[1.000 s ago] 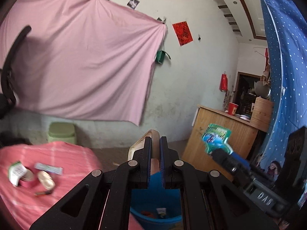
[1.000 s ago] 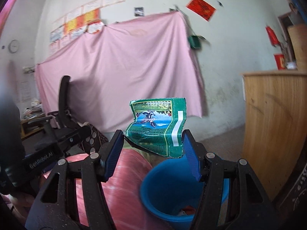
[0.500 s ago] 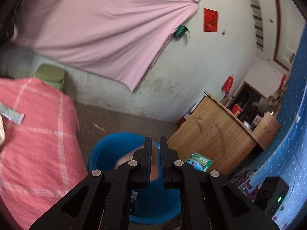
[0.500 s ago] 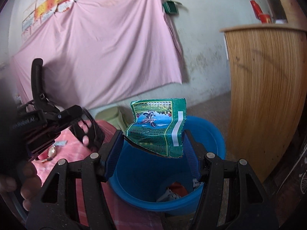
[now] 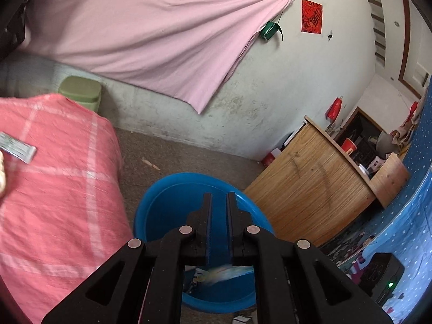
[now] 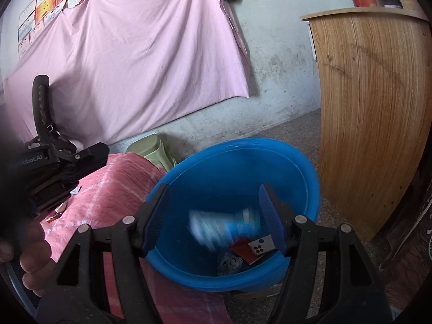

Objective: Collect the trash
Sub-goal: 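Bring both tools back over the table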

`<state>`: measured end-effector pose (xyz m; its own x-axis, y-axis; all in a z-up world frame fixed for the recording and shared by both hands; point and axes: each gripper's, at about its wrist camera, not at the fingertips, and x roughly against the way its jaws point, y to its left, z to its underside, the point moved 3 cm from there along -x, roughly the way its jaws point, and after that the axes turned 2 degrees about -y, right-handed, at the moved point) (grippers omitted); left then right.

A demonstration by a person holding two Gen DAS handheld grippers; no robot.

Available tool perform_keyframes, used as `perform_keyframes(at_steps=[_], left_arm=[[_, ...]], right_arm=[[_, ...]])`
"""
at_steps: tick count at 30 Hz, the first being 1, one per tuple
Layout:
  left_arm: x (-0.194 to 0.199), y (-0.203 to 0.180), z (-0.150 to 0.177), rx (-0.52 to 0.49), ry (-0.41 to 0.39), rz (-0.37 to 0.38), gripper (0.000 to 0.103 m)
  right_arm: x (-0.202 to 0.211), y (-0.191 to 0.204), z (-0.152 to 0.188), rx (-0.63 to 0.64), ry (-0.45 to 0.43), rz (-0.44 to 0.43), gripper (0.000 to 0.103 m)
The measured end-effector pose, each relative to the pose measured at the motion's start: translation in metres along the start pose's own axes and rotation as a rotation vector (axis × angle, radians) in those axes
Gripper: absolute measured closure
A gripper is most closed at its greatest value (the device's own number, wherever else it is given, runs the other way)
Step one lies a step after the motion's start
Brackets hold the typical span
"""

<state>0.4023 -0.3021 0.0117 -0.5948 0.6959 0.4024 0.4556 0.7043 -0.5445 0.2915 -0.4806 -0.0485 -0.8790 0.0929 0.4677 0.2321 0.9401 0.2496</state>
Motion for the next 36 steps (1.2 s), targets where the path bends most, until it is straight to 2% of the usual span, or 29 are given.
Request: perform_keyframes(at_steps=[3, 7, 10, 14, 16, 18, 19, 22, 25, 27, 36], left_arm=[[0.012, 0.0, 0.001, -0.034, -0.012, -0.035, 0.09], [0.033, -0.001, 0.003, -0.085, -0.044, -0.08, 0.074], [0.056, 0.001, 0.002, -0.118, -0.07, -0.113, 0.067], [0.092, 0.004, 0.001, -0.173, -0.12, -0.182, 0.05], [0.11, 0.008, 0.001, -0.181, -0.147, -0.207, 0.049], [0.127, 0.013, 0.001, -0.19, -0.171, -0.243, 0.037], [0.139, 0.015, 0.002, -0.196, -0.198, -0.263, 0.024], [0.171, 0.023, 0.005, -0.216, -0.271, -0.295, 0.018], [0.2, 0.031, 0.009, -0.226, -0.331, -0.327, 0.004], [0.219, 0.037, 0.011, -0.227, -0.381, -0.344, 0.003], [0.275, 0.068, 0.017, -0.278, -0.509, -0.482, 0.002]], right_arm=[[0.009, 0.002, -0.006, 0.011, -0.016, 0.005, 0.014], [0.026, 0.009, -0.016, 0.026, -0.053, 0.006, 0.008], [0.041, 0.02, -0.025, 0.039, -0.084, -0.002, 0.005], [0.062, 0.037, -0.037, 0.063, -0.134, -0.02, 0.0], [0.072, 0.047, -0.043, 0.075, -0.161, -0.031, 0.0], [0.084, 0.061, -0.048, 0.091, -0.195, -0.046, 0.0], [0.089, 0.067, -0.05, 0.097, -0.207, -0.053, 0.0], [0.105, 0.088, -0.053, 0.119, -0.251, -0.077, 0.0], [0.117, 0.11, -0.052, 0.14, -0.292, -0.098, 0.0], [0.123, 0.124, -0.049, 0.152, -0.316, -0.115, 0.0], [0.14, 0.187, -0.018, 0.221, -0.424, -0.184, 0.0]])
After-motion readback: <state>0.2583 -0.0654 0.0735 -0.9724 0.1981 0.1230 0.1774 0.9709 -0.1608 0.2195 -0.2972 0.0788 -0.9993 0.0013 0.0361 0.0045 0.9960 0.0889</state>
